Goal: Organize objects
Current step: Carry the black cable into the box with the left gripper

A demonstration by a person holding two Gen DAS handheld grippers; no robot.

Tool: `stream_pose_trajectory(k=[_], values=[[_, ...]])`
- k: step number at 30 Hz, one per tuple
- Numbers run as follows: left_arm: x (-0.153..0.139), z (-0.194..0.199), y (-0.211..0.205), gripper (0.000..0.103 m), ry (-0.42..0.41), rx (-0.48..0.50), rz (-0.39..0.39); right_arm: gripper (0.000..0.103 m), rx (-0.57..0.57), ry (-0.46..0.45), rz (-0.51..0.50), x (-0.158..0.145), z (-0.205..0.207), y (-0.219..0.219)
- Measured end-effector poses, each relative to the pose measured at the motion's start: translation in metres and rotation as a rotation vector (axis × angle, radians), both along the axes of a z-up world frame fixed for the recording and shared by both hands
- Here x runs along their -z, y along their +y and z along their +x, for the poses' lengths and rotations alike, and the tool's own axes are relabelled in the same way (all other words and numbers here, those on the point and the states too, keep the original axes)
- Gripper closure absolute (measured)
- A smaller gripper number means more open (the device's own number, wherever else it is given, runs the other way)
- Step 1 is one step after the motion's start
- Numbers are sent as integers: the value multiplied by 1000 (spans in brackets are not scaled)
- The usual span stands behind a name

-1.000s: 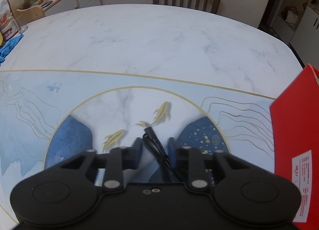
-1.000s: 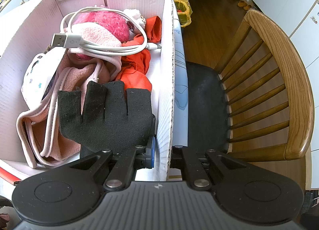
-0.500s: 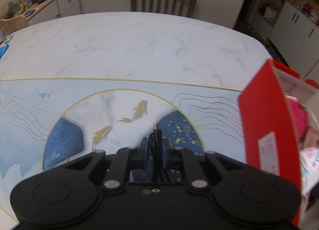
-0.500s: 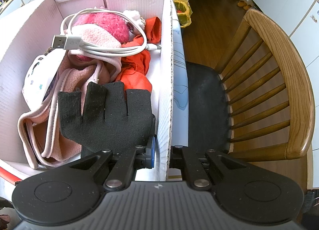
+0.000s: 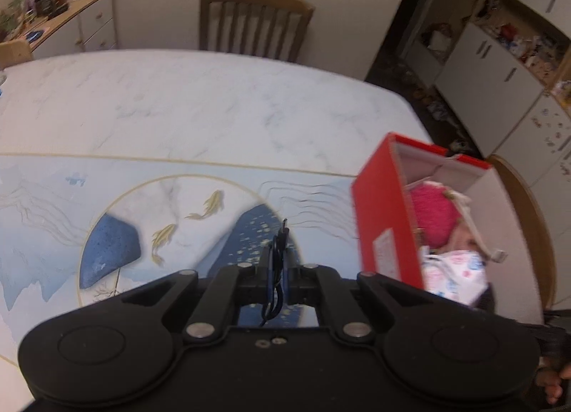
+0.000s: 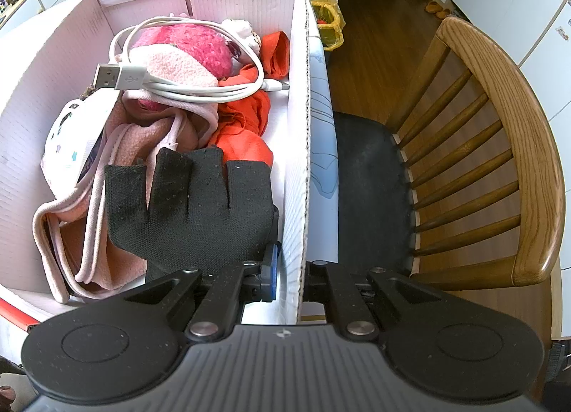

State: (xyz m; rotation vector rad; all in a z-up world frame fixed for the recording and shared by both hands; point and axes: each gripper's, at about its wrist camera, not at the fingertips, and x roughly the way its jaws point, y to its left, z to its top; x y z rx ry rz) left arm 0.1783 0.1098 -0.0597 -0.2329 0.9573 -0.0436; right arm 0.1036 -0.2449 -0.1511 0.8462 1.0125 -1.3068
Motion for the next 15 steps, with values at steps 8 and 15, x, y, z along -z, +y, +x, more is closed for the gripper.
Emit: stream_pose_trajectory(k=[8,15], values=[[-57,-14,-19,101,-120,108,-40,95,2,-2,-1,0,1,0],[-103,-19,-65,101,-190,304,-84,94,3,-2,-2,0,3,-2]])
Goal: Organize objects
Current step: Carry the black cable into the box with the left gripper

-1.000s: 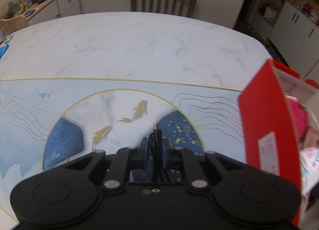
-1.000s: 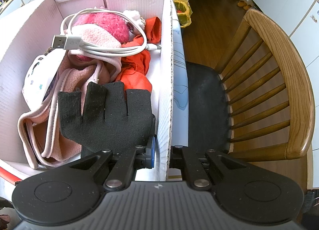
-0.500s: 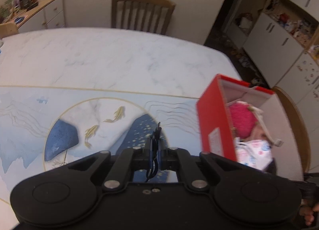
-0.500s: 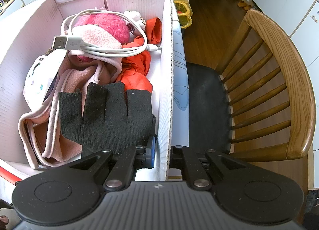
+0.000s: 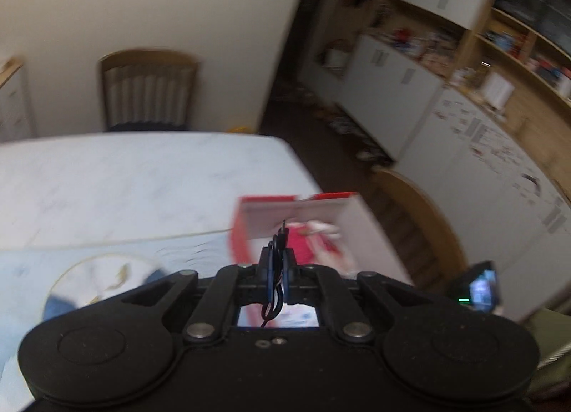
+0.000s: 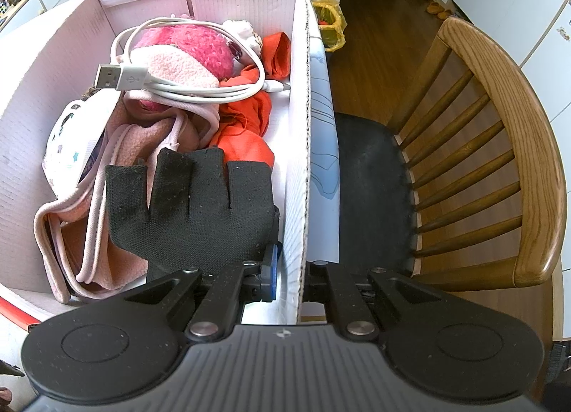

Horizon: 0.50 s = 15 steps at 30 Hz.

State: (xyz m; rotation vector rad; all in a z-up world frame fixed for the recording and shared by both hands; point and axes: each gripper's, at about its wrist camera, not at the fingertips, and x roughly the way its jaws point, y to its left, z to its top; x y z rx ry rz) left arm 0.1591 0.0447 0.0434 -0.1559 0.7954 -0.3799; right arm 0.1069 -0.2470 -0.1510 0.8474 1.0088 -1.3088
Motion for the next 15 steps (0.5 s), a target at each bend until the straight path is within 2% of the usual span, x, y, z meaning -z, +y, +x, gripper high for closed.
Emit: stream_pose_trajectory(k=[4,7,11,15], values=[[-9,3,-35,101,-21,114,-5,94,1,-4,-2,0,1,-3],[-3,9,-61,101,2,198,-19,94,0,-7,-3,-1,-1,-1],[18,18,-89,101,49,283,-33,94,-8,-5,-4,-1,2,-2],[50,31,-110,101,113,321,-38,95,-11,-7,-7,-1,6,-4]])
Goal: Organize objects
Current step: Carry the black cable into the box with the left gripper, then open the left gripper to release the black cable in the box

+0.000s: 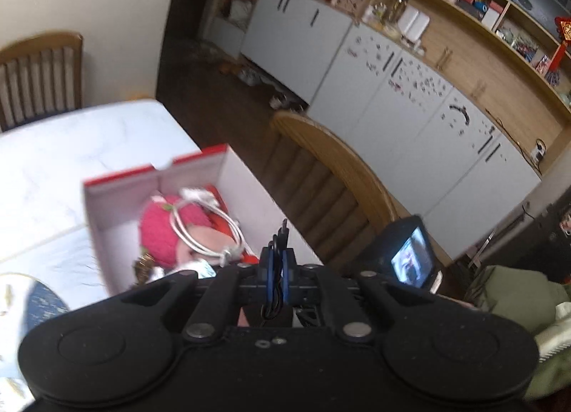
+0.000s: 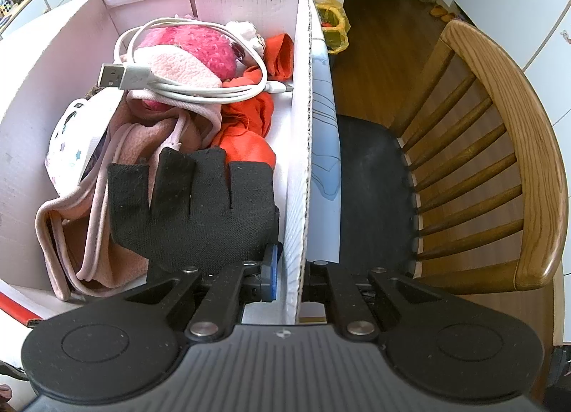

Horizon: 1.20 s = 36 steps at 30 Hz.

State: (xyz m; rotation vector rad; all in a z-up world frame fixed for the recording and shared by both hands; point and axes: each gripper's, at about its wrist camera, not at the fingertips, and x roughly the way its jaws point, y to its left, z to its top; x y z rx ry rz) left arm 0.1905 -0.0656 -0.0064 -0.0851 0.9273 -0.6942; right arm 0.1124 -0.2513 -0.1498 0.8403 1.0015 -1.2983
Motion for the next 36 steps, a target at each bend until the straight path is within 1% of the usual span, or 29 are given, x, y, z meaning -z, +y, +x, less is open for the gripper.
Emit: stream_pose_trajectory(k=[5,9,11,21,25,28,32,36], values=[[38,17,-13,101,87,5,22,95,1,-4,-1,0,3,-2],[60,21,-19,100,108,17,52,95,1,-8,-3,1,7,-4],[68,21,-23,100,105,27,64,95,1,-9,-3,1,7,-4],[101,21,-33,100,151,47,132,95,2,-12,-6,1,8,-6],[109,21,-32,100,153,42,141,95,3,-14,-9,1,9,-4],[113,20,-30,98,164,36,146,95,5,-24,-18,-1,7,-2],[116,16,-29,92,159,32,150,95,5,-37,-36,-7,10,-1],[111,11,-28,86,140,17,149,95,4,-51,-61,-15,9,1]])
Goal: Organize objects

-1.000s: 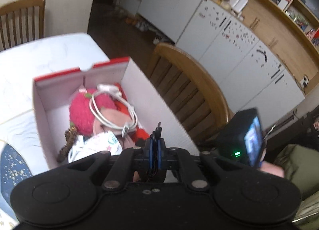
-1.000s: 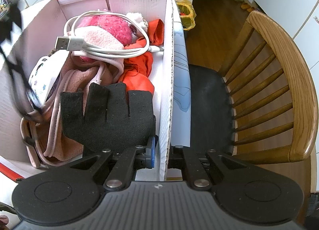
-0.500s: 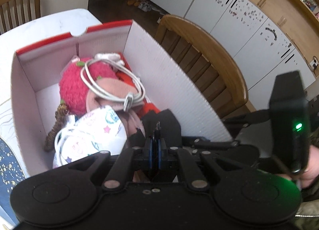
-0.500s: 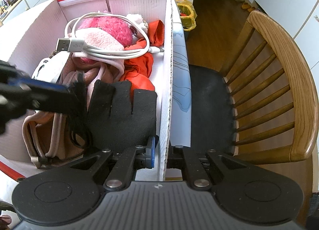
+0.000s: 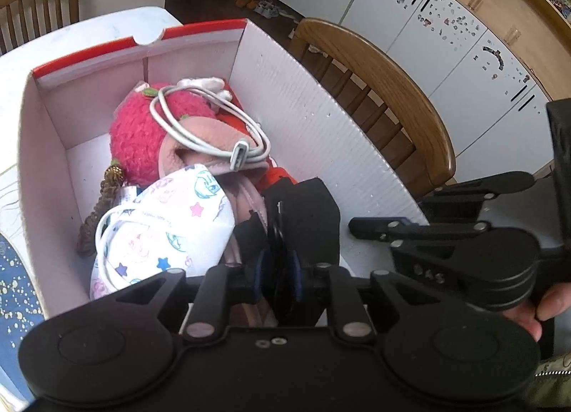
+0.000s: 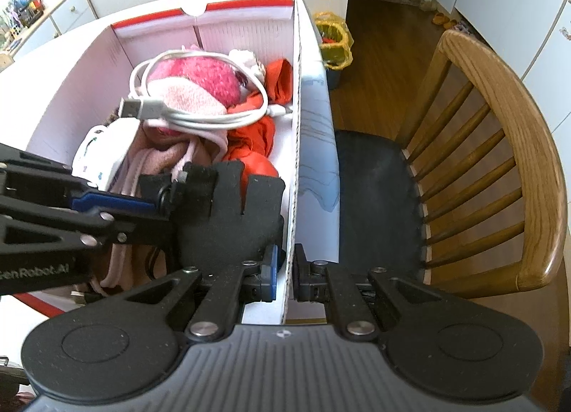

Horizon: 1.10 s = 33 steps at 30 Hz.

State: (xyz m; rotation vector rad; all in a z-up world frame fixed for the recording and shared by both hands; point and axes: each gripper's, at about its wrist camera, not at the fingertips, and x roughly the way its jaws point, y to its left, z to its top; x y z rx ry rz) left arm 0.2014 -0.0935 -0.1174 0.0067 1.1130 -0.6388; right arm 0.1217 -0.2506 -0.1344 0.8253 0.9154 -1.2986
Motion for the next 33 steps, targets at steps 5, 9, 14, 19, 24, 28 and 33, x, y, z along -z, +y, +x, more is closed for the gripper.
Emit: stream_pose_trajectory(k=[5,9,14,19,24,28,33], values=[[-14,-8,5,83,-36,-37,0,95,-3,-15,-55,-19,4,2],[-28,-15,12,80,-69,-77,-14,95,-17,-27,-103,-26,-16,-1],[-46,-26,22,78,-137,-145,-5,95,-42,-43,-165,-50,-27,22],[-65,-42,30,69,-216,-218,18,94,-99,-69,-231,-74,-38,48],[-81,-59,42,45,-291,-308,26,94,-162,-118,-305,-93,-41,67],[-92,-72,54,29,-332,-355,10,94,-206,-132,-349,-104,-36,76],[-101,-85,68,16,-366,-371,-14,94,-225,-152,-395,-116,-30,88]])
